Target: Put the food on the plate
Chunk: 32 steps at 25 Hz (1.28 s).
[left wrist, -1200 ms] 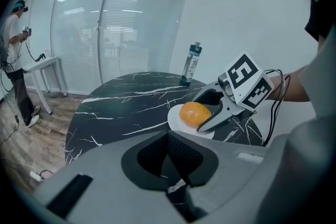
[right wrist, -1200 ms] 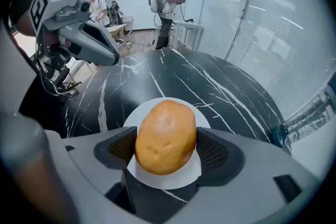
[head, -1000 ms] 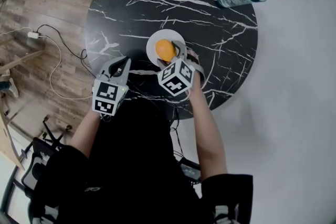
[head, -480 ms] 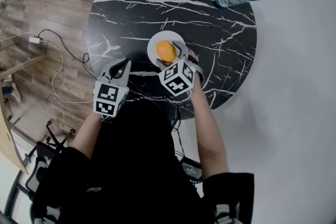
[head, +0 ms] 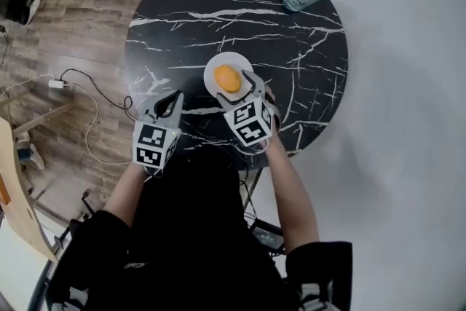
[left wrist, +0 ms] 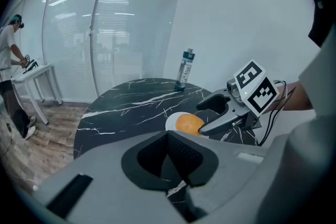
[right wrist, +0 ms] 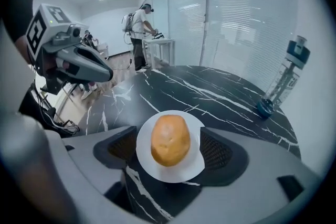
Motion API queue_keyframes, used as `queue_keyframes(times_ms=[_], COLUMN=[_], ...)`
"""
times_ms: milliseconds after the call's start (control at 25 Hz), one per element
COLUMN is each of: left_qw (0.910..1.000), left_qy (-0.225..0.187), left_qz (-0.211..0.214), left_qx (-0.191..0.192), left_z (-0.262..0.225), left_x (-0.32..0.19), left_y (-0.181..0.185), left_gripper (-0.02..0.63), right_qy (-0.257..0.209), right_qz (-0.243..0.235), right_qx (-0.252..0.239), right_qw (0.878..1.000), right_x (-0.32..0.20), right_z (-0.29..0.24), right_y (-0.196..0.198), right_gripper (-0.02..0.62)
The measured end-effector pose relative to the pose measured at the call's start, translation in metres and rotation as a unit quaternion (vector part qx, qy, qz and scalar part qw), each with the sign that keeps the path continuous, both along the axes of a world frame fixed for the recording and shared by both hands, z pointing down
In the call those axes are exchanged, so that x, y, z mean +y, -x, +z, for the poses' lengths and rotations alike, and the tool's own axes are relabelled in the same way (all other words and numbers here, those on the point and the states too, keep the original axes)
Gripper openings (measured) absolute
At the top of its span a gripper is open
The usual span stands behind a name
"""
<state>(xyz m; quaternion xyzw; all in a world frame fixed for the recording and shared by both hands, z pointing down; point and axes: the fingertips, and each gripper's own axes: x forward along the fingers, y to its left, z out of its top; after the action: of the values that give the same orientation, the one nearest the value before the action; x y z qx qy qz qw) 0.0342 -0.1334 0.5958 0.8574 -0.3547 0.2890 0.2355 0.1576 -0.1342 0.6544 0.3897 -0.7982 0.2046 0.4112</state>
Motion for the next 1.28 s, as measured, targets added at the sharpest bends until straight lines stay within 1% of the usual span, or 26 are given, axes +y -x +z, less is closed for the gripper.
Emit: queue_keyframes(times_ms=[120,280,360,400,440,480,640,760,880,960,1080,1200,1280], left_qw=[0.9998,0.9988,0.998,0.9975,0.9969,0.9963,0.993,0.9907,0.9896,0.9885,0.9842,0.9795,0.9752], left_qy=[-0.004,-0.01,-0.014,-0.016,-0.019,-0.022,-0.04,-0.049,-0.056,-0.061,-0.076,-0.097,-0.118], left_qz=[0.019,0.048,0.062,0.068,0.075,0.082,0.11,0.126,0.127,0.13,0.148,0.15,0.147], left_qx=[0.001,0.005,0.01,0.011,0.013,0.014,0.018,0.021,0.038,0.049,0.06,0.094,0.116], left_z=[-0.008,-0.017,-0.023,-0.026,-0.029,-0.032,-0.048,-0.057,-0.068,-0.075,-0.089,-0.113,-0.133], left_x=[0.002,0.005,0.007,0.009,0.011,0.013,0.02,0.024,0.027,0.028,0.03,0.032,0.032], left_y=[-0.005,-0.013,-0.018,-0.021,-0.023,-0.026,-0.034,-0.035,-0.035,-0.036,-0.04,-0.04,-0.039], left_gripper=[0.0,0.0,0.0,0.0,0.0,0.0,0.0,0.0,0.0,0.0,0.0,0.0,0.0], right_qy=[-0.012,-0.008,-0.019,-0.029,-0.044,-0.06,-0.11,-0.137,-0.177,-0.208,-0.247,-0.291,-0.317], right_qz=[0.054,0.106,0.125,0.135,0.146,0.158,0.203,0.233,0.259,0.27,0.288,0.311,0.328], right_qx=[-0.035,-0.105,-0.117,-0.116,-0.112,-0.108,-0.108,-0.116,-0.131,-0.124,-0.11,-0.104,-0.096], right_qw=[0.998,0.989,0.985,0.984,0.982,0.98,0.967,0.956,0.941,0.932,0.918,0.899,0.885], right_x=[0.006,0.017,0.023,0.025,0.027,0.029,0.039,0.046,0.052,0.054,0.058,0.069,0.077], right_z=[-0.015,-0.034,-0.043,-0.049,-0.055,-0.061,-0.088,-0.106,-0.133,-0.149,-0.169,-0.196,-0.214], right_y=[-0.002,0.005,0.007,0.006,0.003,0.0,-0.009,-0.01,-0.008,-0.008,-0.006,-0.003,-0.003], right_gripper=[0.347,0.345,0.342,0.307,0.211,0.151,0.02,-0.002,-0.003,-0.003,-0.003,-0.005,-0.005])
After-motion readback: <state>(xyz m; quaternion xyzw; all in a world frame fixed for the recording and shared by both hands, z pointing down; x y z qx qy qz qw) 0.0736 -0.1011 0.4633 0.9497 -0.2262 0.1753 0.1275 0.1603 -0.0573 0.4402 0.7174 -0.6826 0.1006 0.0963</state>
